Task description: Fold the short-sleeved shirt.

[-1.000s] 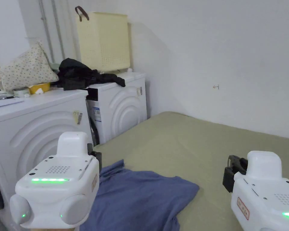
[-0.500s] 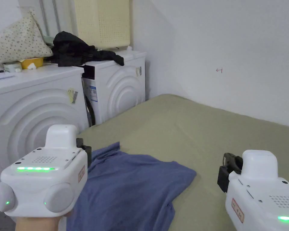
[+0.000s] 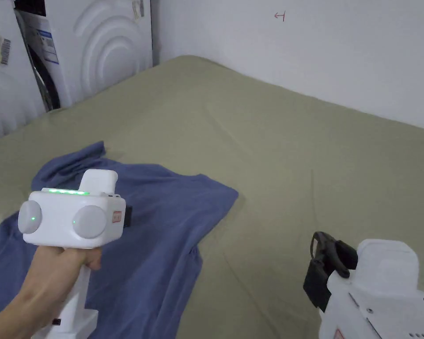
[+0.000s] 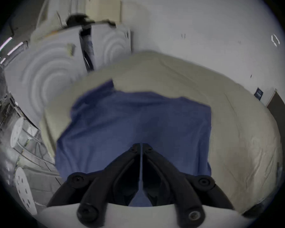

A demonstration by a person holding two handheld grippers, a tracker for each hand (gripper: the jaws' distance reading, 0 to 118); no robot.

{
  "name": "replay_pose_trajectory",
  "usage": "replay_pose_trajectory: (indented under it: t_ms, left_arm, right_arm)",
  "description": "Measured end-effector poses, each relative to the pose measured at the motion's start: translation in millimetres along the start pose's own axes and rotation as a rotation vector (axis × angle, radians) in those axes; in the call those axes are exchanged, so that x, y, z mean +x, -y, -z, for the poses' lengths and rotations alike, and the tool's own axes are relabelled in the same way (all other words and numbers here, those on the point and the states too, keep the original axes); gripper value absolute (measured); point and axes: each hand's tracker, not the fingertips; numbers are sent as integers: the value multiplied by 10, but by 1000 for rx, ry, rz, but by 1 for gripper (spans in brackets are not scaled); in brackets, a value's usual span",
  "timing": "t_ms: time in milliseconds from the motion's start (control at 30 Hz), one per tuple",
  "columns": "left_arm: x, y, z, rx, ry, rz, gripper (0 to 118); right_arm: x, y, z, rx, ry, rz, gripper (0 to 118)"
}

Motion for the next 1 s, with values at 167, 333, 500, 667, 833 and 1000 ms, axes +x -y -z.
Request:
replay_pose_trajectory:
  t_ms: [167, 333, 500, 667, 833, 1000]
  left_arm:
    - [210, -92, 455, -145, 43, 115, 118]
    - [399, -75, 785, -201, 23, 168, 118]
    - [528, 64, 816, -214, 39, 166, 104]
    - [726, -51, 385, -146, -19, 190, 2]
    - [929, -254, -42, -77, 44, 186, 2]
    - [1816, -580, -596, 44, 167, 329, 2]
  right_arm:
    - [123, 140, 14, -57, 26, 7, 1]
    - [226, 207, -36, -87, 44, 7, 1]
    - [410, 177, -249, -102, 29, 57, 1]
    - [735, 159, -602, -91, 100, 29, 1]
    - [1162, 182, -1097, -51, 242, 14, 1]
    - [1559, 223, -1513, -36, 337, 27, 1]
